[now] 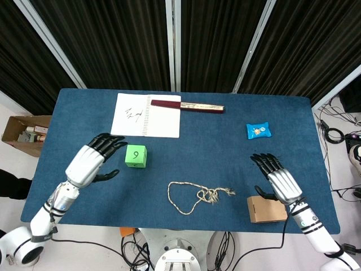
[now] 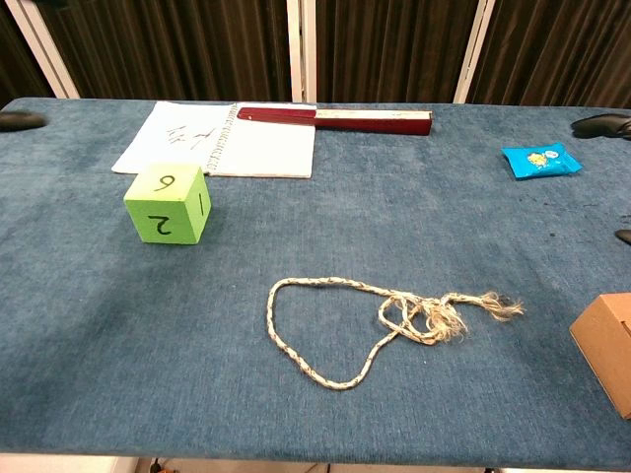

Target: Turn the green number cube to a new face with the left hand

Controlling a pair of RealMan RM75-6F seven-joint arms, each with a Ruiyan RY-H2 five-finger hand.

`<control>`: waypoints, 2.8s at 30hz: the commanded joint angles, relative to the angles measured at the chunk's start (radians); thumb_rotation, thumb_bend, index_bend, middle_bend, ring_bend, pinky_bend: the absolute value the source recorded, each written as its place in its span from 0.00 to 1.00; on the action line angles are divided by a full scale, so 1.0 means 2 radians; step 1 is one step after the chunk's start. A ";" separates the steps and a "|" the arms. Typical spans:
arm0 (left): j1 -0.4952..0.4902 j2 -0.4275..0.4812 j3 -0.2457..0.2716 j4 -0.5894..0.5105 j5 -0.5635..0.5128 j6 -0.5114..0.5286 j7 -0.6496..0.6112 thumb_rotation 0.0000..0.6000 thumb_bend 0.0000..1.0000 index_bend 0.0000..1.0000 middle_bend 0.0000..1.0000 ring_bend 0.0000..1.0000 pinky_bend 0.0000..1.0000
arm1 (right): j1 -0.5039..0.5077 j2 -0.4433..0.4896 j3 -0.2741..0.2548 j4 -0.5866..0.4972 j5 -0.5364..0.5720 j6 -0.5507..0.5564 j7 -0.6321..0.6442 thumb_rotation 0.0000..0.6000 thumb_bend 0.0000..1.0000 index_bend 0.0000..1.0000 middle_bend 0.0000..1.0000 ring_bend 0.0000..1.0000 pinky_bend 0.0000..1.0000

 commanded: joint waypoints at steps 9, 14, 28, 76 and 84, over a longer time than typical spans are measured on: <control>-0.067 0.001 -0.015 0.028 -0.064 -0.108 -0.008 1.00 0.20 0.19 0.19 0.20 0.20 | 0.000 0.013 -0.004 -0.002 0.007 0.011 0.005 1.00 0.30 0.00 0.09 0.00 0.00; -0.098 0.021 -0.018 0.029 -0.118 -0.187 0.015 1.00 0.30 0.22 0.39 0.35 0.45 | -0.034 0.041 -0.011 -0.030 -0.003 0.073 -0.016 1.00 0.30 0.01 0.12 0.00 0.00; -0.231 0.055 -0.014 -0.033 -0.312 -0.395 0.150 1.00 0.77 0.25 0.93 0.97 1.00 | -0.082 0.071 -0.021 -0.045 -0.016 0.149 -0.013 1.00 0.30 0.02 0.14 0.00 0.00; -0.467 0.043 0.266 -0.029 -0.797 -0.360 0.295 1.00 0.78 0.26 0.98 1.00 1.00 | -0.066 0.058 -0.016 -0.022 -0.016 0.118 0.014 1.00 0.30 0.02 0.14 0.00 0.00; -0.451 0.069 0.264 -0.056 -0.758 -0.356 0.270 1.00 0.78 0.26 0.98 1.00 1.00 | -0.064 0.058 -0.016 -0.024 -0.017 0.117 0.012 1.00 0.30 0.02 0.14 0.00 0.00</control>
